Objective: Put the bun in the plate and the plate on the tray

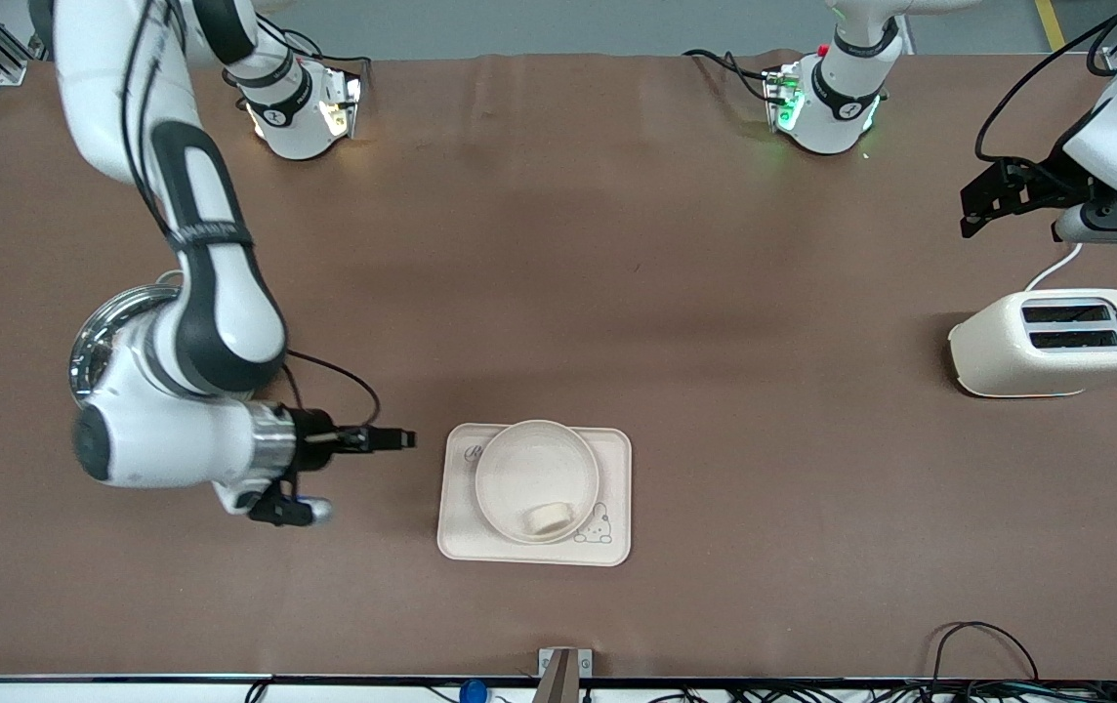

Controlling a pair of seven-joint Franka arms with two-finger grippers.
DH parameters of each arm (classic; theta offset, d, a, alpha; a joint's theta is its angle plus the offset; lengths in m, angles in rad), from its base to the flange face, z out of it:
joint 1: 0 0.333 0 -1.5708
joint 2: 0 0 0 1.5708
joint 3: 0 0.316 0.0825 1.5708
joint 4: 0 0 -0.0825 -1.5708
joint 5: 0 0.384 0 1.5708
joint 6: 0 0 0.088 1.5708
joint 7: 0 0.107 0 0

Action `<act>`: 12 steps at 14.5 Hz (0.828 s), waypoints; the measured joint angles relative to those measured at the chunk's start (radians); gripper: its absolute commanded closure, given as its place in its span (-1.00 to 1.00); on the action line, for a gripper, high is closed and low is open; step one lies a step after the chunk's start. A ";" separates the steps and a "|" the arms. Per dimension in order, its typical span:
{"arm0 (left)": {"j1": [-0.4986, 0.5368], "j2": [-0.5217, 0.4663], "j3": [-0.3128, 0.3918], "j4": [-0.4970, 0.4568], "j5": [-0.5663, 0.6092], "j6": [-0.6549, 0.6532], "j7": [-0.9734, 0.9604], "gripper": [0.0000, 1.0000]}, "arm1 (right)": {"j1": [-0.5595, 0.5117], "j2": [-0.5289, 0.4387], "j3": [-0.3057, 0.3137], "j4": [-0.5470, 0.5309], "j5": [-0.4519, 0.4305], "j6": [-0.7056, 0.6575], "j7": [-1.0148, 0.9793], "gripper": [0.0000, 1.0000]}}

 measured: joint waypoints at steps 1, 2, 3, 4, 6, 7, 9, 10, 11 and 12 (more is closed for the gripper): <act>0.003 0.000 0.001 0.000 0.000 -0.004 0.000 -1.00 | -0.005 -0.077 -0.006 -0.056 -0.069 -0.023 0.000 -1.00; 0.006 0.000 0.001 0.000 0.000 -0.006 0.000 -1.00 | -0.016 -0.146 -0.009 -0.099 -0.145 -0.055 0.000 -1.00; 0.007 0.000 0.002 0.000 0.000 -0.007 0.000 -1.00 | -0.034 -0.207 -0.011 -0.129 -0.223 -0.096 -0.009 -1.00; 0.008 0.000 0.002 0.000 0.000 -0.008 0.000 -1.00 | -0.057 -0.257 -0.013 -0.147 -0.295 -0.133 -0.022 -1.00; 0.008 0.000 0.002 -0.001 0.000 -0.009 0.000 -1.00 | -0.112 -0.340 -0.014 -0.166 -0.432 -0.196 -0.042 -1.00; 0.008 0.000 0.002 -0.001 0.000 -0.009 0.000 -1.00 | -0.142 -0.374 -0.015 -0.170 -0.480 -0.220 -0.060 -1.00; 0.008 0.000 0.002 -0.001 0.000 -0.010 0.000 -1.00 | -0.214 -0.432 -0.016 -0.180 -0.528 -0.264 -0.115 -1.00; 0.008 0.000 0.002 -0.001 0.000 -0.011 0.000 -1.00 | -0.252 -0.457 -0.017 -0.194 -0.533 -0.274 -0.135 -1.00; 0.008 0.000 0.002 -0.002 0.000 -0.015 0.000 -1.00 | -0.285 -0.482 -0.017 -0.210 -0.533 -0.275 -0.149 -1.00; 0.008 0.000 0.002 -0.002 0.000 -0.017 0.000 -1.00 | -0.307 -0.507 -0.017 -0.227 -0.533 -0.274 -0.157 -1.00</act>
